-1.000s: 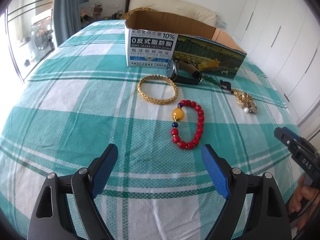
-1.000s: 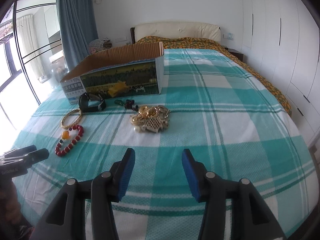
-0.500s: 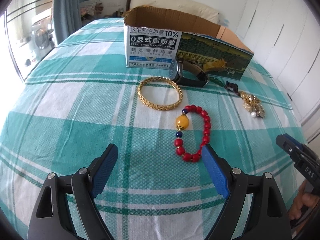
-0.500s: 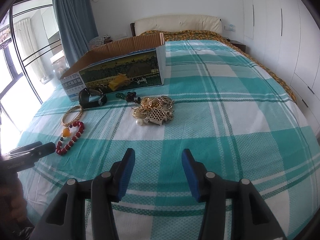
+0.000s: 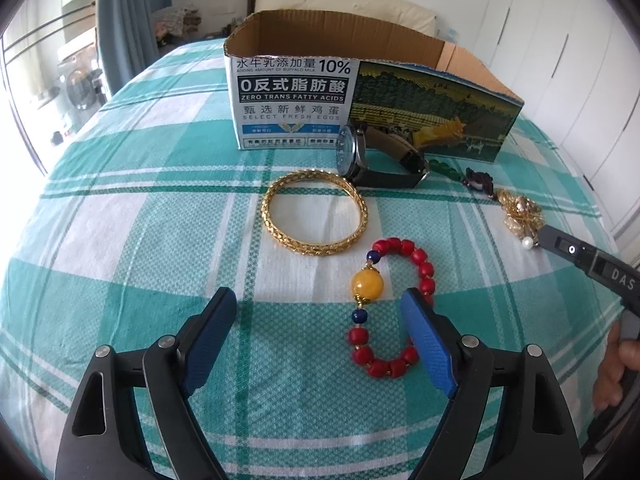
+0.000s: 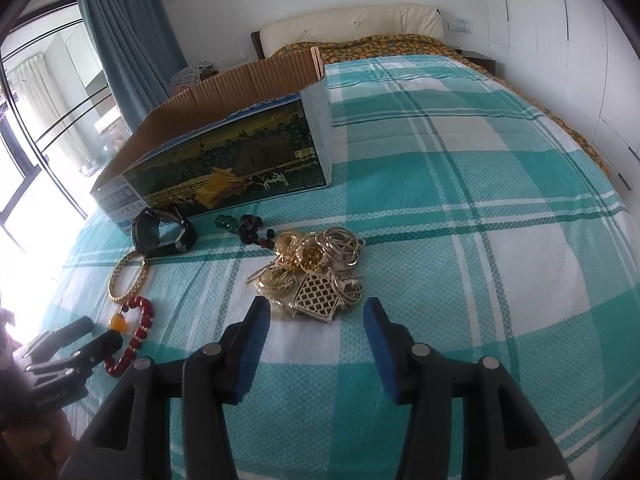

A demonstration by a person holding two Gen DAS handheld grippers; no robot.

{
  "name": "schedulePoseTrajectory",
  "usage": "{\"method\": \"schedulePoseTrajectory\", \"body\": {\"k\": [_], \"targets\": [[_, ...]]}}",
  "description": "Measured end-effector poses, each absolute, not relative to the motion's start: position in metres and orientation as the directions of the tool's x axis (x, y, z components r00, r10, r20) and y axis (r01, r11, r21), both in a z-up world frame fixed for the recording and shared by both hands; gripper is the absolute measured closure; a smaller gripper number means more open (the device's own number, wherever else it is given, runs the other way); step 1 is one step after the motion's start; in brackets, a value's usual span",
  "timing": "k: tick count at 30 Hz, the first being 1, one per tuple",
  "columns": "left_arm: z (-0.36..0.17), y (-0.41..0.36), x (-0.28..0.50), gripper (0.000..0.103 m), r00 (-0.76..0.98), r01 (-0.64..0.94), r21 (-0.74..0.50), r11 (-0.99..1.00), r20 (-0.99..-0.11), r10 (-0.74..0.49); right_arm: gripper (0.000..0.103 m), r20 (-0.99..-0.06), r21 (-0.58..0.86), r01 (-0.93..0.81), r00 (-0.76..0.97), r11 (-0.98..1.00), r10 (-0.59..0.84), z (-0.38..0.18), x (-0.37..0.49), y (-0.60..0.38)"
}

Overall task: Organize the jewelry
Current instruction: 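Close right tool on gold chain's square pendant while left tool closes on red bracelet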

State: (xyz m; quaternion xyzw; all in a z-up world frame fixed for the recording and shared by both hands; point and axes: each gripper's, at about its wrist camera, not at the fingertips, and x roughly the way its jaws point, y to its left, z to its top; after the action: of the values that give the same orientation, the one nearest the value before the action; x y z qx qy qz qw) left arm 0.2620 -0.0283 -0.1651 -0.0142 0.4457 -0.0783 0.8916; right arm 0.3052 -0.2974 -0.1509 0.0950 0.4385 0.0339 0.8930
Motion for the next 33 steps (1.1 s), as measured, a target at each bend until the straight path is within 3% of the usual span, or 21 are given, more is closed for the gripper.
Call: {"method": "schedulePoseTrajectory", "body": {"k": [4,6,10,13,15,18,31,33], "targets": [[-0.165,-0.031,0.264,0.024,0.598,0.129,-0.074,0.989,-0.790,-0.137,0.054,-0.786,0.166,0.032,0.607,0.986,0.113,-0.156,0.317,-0.293],[-0.165,-0.032,0.263,0.028,0.602,0.128,-0.069,0.989,-0.788,-0.133,0.065,-0.791,0.136,0.027,0.604,0.990,0.092,-0.156,0.319,-0.290],[-0.164,-0.034,0.261,0.038,0.605,0.135,-0.076,0.988,-0.783,-0.143,0.073,-0.792,0.104,-0.006,0.605,0.995,0.086,-0.156,0.316,-0.285],[-0.163,-0.037,0.257,0.057,0.608,0.152,-0.078,0.985,-0.779,-0.155,0.073,-0.788,0.130,-0.018,0.606,0.991,0.114,-0.154,0.305,-0.288],[-0.162,-0.039,0.255,0.078,0.609,0.164,-0.079,0.983,-0.776,-0.164,0.073,-0.785,0.122,-0.025,0.610,0.992,0.112,-0.153,0.295,-0.288],[-0.162,-0.040,0.252,0.095,0.606,0.183,-0.096,0.979,-0.773,-0.189,0.073,-0.771,0.126,-0.035,0.625,0.991,0.120,-0.148,0.279,-0.289],[-0.159,-0.024,0.219,0.095,0.574,0.228,-0.160,0.960,-0.775,-0.265,0.072,-0.775,0.059,-0.086,0.624,0.995,0.100,-0.147,0.216,-0.291],[-0.159,-0.018,0.217,0.082,0.573,0.226,-0.193,0.955,-0.766,-0.291,0.065,-0.769,0.056,-0.077,0.632,0.995,0.092,-0.149,0.213,-0.292]]}}
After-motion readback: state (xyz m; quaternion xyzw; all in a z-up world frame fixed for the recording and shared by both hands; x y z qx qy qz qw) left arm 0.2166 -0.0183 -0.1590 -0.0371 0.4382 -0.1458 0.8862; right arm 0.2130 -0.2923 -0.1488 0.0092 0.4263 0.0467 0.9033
